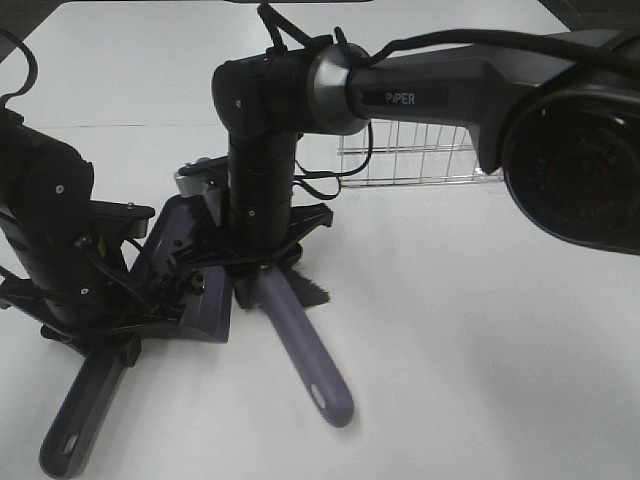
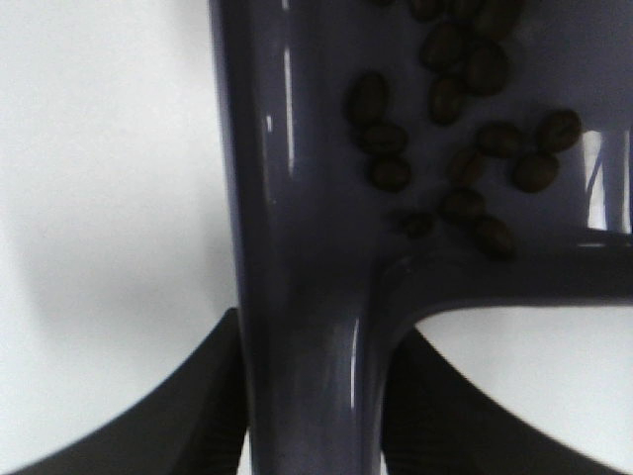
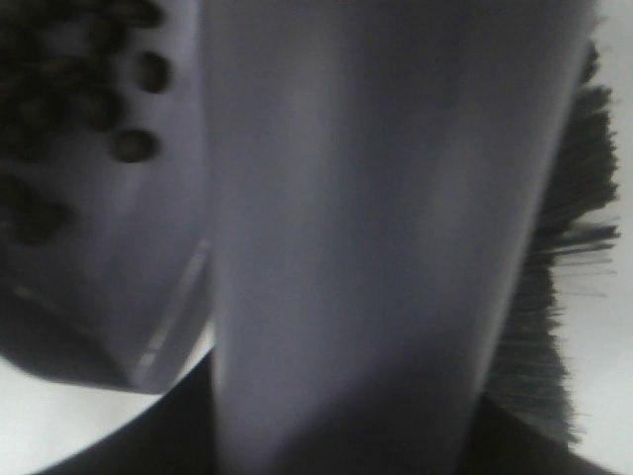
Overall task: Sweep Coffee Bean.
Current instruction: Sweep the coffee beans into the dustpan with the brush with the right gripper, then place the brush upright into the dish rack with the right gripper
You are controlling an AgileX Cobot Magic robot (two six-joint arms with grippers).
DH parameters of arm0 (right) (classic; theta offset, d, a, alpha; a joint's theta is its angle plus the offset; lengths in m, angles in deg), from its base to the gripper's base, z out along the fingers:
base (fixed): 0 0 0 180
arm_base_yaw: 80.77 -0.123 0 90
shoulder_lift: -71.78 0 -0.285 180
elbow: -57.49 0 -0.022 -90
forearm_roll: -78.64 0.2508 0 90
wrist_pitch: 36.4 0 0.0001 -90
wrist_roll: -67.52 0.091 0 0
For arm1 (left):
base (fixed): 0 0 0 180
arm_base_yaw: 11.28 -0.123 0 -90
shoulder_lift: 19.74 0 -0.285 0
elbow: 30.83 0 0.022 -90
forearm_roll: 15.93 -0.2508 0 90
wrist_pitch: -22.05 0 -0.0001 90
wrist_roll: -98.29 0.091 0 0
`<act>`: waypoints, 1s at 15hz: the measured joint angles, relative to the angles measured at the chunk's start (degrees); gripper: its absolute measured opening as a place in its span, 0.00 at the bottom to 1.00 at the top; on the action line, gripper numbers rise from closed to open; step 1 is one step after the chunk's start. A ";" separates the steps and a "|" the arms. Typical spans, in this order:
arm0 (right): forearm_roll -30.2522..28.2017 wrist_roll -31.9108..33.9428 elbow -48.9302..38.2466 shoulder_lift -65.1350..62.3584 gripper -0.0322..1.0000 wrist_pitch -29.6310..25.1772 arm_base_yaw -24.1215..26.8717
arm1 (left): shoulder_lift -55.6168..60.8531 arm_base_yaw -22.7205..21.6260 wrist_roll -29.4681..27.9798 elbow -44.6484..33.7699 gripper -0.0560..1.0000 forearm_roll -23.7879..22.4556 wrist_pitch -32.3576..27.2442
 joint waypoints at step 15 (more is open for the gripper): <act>-3.61 -1.89 18.28 -3.50 0.34 -6.53 -0.57 | 0.00 0.00 1.72 0.00 0.36 0.34 0.57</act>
